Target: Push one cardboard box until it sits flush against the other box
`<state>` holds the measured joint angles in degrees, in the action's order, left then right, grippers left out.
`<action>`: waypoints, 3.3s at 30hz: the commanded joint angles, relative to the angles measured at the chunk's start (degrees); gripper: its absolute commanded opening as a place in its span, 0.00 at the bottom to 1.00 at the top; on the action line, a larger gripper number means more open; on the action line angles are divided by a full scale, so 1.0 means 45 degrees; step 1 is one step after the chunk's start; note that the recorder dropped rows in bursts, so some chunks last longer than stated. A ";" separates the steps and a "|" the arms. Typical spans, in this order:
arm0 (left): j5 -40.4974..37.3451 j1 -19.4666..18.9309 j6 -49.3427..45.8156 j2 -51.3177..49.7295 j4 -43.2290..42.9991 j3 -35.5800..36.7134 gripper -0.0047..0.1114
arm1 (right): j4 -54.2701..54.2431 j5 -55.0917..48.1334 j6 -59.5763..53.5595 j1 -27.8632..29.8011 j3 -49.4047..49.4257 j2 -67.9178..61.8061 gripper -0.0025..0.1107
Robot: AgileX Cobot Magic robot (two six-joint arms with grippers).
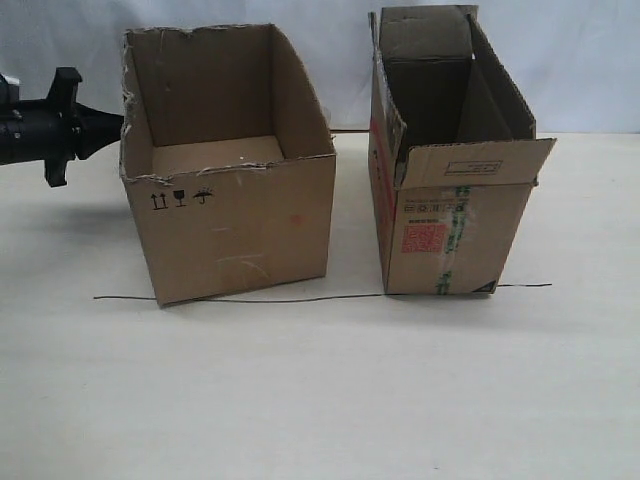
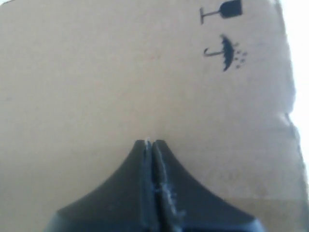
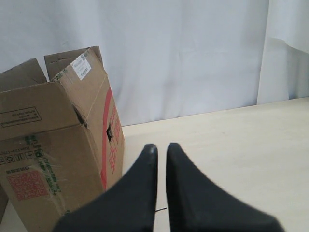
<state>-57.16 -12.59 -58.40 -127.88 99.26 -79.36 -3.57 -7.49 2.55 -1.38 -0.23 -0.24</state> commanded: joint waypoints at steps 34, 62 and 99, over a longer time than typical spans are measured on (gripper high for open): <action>-0.0246 0.0513 0.0216 -0.1239 0.0152 -0.1686 0.04 | -0.0013 -0.0006 -0.0098 -0.0015 0.0050 0.0053 0.07; -0.1929 0.2020 0.1091 -0.3083 0.0085 -0.4642 0.04 | -0.0013 -0.0006 -0.0098 -0.0015 0.0050 0.0053 0.07; 0.5212 -0.0027 0.2897 1.6202 -1.0817 0.8171 0.04 | -0.0013 -0.0006 -0.0098 -0.0015 0.0050 0.0053 0.07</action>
<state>-38.50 -12.71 -44.26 -67.69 51.11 -51.25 -3.57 -7.49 2.55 -1.38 -0.23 -0.24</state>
